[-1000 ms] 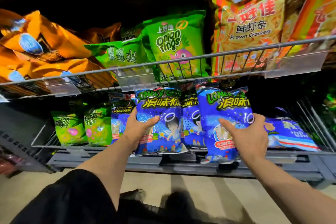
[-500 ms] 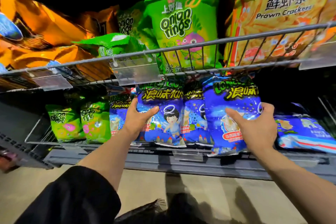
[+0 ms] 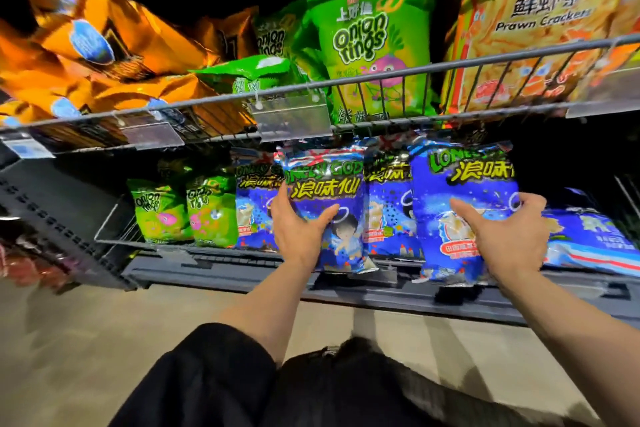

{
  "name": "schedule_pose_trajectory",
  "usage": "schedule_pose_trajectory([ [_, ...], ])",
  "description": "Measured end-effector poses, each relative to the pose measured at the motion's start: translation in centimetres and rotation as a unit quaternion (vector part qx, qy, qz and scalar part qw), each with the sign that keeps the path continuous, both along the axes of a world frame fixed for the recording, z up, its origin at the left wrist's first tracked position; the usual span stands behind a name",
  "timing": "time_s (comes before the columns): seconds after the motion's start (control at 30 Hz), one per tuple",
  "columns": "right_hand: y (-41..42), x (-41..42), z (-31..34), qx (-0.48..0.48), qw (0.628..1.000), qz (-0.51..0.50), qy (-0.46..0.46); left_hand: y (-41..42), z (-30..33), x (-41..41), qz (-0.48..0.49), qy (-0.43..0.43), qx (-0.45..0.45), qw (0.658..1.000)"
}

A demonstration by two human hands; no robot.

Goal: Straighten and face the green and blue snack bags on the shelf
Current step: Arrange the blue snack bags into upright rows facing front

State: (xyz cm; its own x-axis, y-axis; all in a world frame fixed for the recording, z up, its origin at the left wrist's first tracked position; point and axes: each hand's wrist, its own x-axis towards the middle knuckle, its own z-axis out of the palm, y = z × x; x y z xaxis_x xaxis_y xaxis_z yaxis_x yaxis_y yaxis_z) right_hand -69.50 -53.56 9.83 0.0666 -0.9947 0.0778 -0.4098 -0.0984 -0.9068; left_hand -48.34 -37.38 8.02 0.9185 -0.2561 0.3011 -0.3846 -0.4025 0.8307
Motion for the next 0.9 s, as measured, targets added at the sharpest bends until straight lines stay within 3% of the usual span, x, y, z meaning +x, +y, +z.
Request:
schedule_pose_trajectory([
  [0.3, 0.7, -2.2, -0.7, 0.002, 1.0, 0.008, -0.002, 0.1, -0.3, -3.2, -0.004, -0.006, 0.147, 0.989],
  [0.43, 0.5, -3.0, -1.0, 0.003, 1.0, 0.007, -0.005, 0.0, -0.1, -4.1, -0.023, 0.002, 0.133, 0.991],
  [0.53, 0.1, -3.5, -0.6, -0.005, 1.0, 0.009, -0.012, -0.6, 0.9, -5.5, -0.029, -0.044, 0.116, 0.992],
  [0.6, -0.3, -4.1, -0.3, -0.009, 1.0, 0.005, -0.02, -1.9, 2.2, -7.1, -0.073, -0.091, 0.096, 0.989],
  [0.7, -1.4, -5.4, 0.0, -0.014, 1.0, -0.009, -0.019, -5.3, 3.6, -10.2, -0.191, -0.076, 0.099, 0.974],
  [0.8, -2.8, -7.1, 0.0, -0.004, 0.999, -0.026, -0.026, -9.2, 4.6, -13.6, -0.295, 0.019, 0.088, 0.951],
  [0.9, -4.1, -9.1, -0.6, 0.013, 0.998, -0.058, -0.035, -12.7, 4.3, -16.8, -0.402, 0.124, 0.111, 0.901],
])
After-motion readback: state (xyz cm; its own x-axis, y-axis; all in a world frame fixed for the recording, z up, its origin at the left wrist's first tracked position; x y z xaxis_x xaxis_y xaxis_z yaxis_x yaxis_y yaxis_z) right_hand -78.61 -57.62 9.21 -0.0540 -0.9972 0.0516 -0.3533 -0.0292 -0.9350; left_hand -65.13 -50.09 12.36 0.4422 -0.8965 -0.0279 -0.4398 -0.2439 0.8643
